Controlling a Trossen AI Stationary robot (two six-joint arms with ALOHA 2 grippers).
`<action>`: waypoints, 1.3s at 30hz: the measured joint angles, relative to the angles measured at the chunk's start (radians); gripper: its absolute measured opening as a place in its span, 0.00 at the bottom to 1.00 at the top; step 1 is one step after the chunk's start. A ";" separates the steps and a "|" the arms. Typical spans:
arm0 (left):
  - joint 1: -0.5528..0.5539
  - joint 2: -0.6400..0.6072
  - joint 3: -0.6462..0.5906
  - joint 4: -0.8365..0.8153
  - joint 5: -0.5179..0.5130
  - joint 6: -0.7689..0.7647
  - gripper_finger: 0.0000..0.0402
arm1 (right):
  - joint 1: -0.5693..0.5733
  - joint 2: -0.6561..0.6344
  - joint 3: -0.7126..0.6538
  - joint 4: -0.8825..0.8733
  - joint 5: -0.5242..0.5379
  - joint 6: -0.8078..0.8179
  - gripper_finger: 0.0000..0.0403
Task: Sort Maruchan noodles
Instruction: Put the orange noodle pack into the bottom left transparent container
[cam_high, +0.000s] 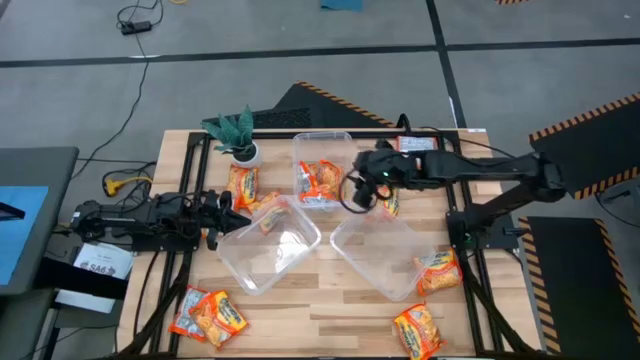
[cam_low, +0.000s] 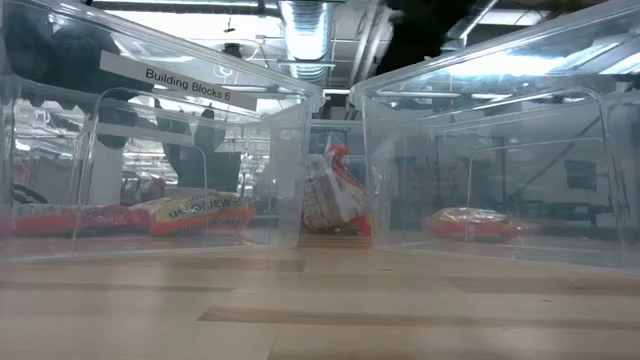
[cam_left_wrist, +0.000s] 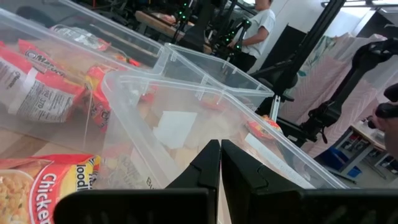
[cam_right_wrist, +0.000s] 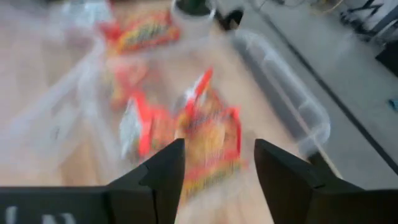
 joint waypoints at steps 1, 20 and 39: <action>0.000 0.001 0.000 -0.002 0.001 0.000 0.00 | 0.011 -0.023 -0.016 0.005 0.000 0.012 0.56; 0.000 0.008 0.000 0.079 -0.118 0.018 0.00 | 0.178 -0.540 -0.591 0.518 0.204 0.099 0.54; 0.000 0.038 0.030 0.128 -0.324 -0.028 0.02 | 0.161 -0.354 -0.615 0.632 0.208 0.072 0.54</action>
